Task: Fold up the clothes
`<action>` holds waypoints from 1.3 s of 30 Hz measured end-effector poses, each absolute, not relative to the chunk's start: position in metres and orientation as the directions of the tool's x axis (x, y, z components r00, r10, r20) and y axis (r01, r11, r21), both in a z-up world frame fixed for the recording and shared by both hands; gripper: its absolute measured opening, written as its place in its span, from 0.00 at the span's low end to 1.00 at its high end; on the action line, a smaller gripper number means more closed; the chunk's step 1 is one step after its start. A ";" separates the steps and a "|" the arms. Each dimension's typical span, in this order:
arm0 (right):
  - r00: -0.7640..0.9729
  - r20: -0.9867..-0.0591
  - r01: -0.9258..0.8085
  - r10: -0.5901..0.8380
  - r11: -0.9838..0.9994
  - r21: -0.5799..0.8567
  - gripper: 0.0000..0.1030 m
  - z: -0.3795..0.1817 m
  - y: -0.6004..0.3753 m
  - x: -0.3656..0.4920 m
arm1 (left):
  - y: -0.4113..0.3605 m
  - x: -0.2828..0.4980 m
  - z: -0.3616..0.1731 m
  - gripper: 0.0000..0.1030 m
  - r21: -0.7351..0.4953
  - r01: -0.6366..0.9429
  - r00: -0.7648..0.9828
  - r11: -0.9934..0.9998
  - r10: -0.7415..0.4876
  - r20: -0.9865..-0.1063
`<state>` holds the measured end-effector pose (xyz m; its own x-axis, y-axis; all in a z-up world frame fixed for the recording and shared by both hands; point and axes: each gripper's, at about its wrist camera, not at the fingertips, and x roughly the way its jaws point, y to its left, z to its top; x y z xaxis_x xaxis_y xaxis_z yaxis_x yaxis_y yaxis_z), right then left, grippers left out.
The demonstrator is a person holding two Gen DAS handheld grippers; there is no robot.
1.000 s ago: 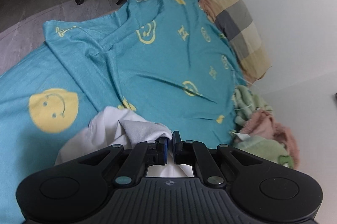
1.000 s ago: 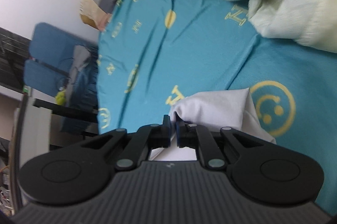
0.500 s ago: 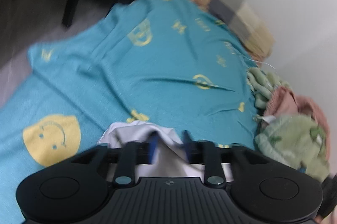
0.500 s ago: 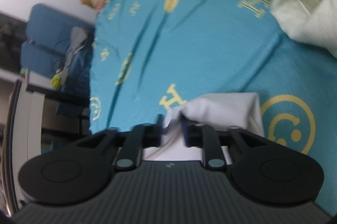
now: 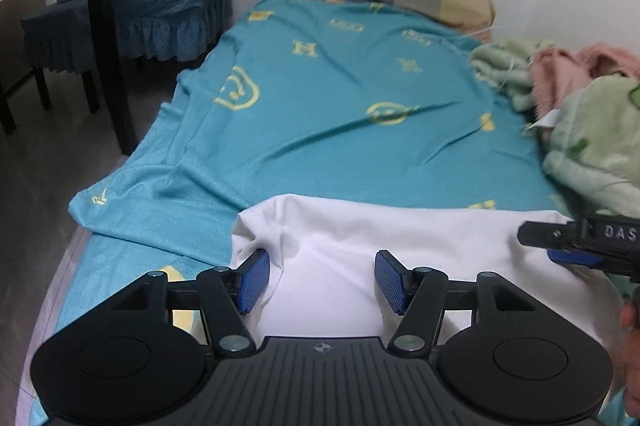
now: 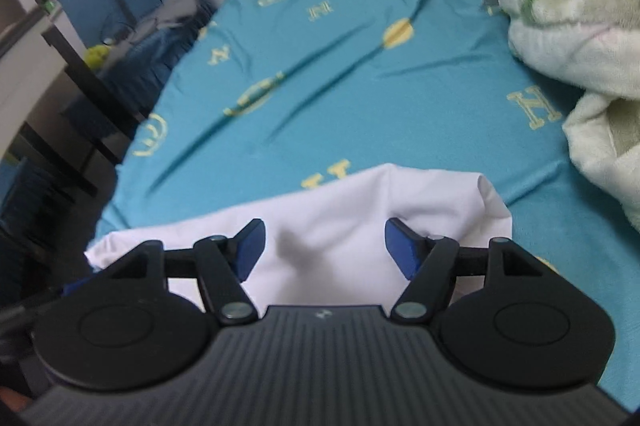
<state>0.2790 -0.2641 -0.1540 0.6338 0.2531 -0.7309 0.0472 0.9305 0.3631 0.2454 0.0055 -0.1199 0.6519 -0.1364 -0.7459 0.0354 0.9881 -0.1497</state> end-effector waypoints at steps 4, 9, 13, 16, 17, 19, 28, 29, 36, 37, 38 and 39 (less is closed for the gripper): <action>0.641 -0.726 0.041 0.250 0.933 0.357 0.66 -0.157 -0.262 0.275 | 0.004 0.241 -0.122 0.59 -0.111 0.048 0.663 0.993 -0.115 -0.740; 0.661 -0.701 0.021 0.269 0.926 0.376 0.67 -0.143 -0.255 0.256 | -0.005 0.219 -0.107 0.59 -0.097 0.090 0.686 0.991 -0.132 -0.716; 0.674 -0.684 -0.011 0.279 0.930 0.368 0.67 -0.126 -0.250 0.226 | -0.012 0.185 -0.089 0.59 -0.093 0.136 0.703 0.986 -0.162 -0.693; 0.677 -0.683 -0.028 0.273 0.937 0.347 0.67 -0.114 -0.248 0.201 | -0.018 0.158 -0.075 0.59 -0.081 0.169 0.712 0.982 -0.178 -0.679; 0.678 -0.684 -0.025 0.269 0.939 0.344 0.67 -0.112 -0.248 0.193 | -0.019 0.149 -0.072 0.59 -0.069 0.175 0.716 0.982 -0.175 -0.676; 0.680 -0.685 -0.019 0.260 0.941 0.338 0.67 -0.108 -0.249 0.178 | -0.021 0.135 -0.069 0.59 -0.062 0.182 0.718 0.981 -0.176 -0.674; 0.608 -0.767 0.063 0.206 0.950 0.306 0.66 -0.128 -0.255 0.160 | -0.025 0.122 -0.091 0.61 -0.005 0.176 0.654 0.984 -0.121 -0.747; 0.597 -0.774 0.074 0.213 0.945 0.318 0.66 -0.133 -0.257 0.161 | -0.025 0.121 -0.092 0.62 -0.001 0.179 0.653 0.984 -0.120 -0.748; 0.586 -0.776 0.094 0.232 0.932 0.349 0.66 -0.142 -0.261 0.159 | -0.018 0.108 -0.086 0.68 -0.071 0.172 0.628 0.983 -0.165 -0.760; 0.586 -0.775 0.097 0.234 0.930 0.354 0.66 -0.142 -0.261 0.159 | -0.015 0.104 -0.083 0.70 -0.111 0.164 0.623 0.980 -0.191 -0.759; 0.586 -0.775 0.100 0.236 0.928 0.359 0.66 -0.142 -0.262 0.160 | -0.009 0.102 -0.084 0.74 -0.168 0.143 0.610 0.975 -0.220 -0.761; 0.585 -0.775 0.104 0.238 0.926 0.363 0.66 -0.142 -0.264 0.160 | -0.003 0.101 -0.085 0.79 -0.227 0.117 0.596 0.967 -0.251 -0.763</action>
<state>0.1605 -0.2635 -0.1423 0.5853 0.2382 -0.7750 0.1044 0.9258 0.3633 0.1007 -0.0031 -0.0849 0.5960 -0.2514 -0.7626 0.1169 0.9668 -0.2274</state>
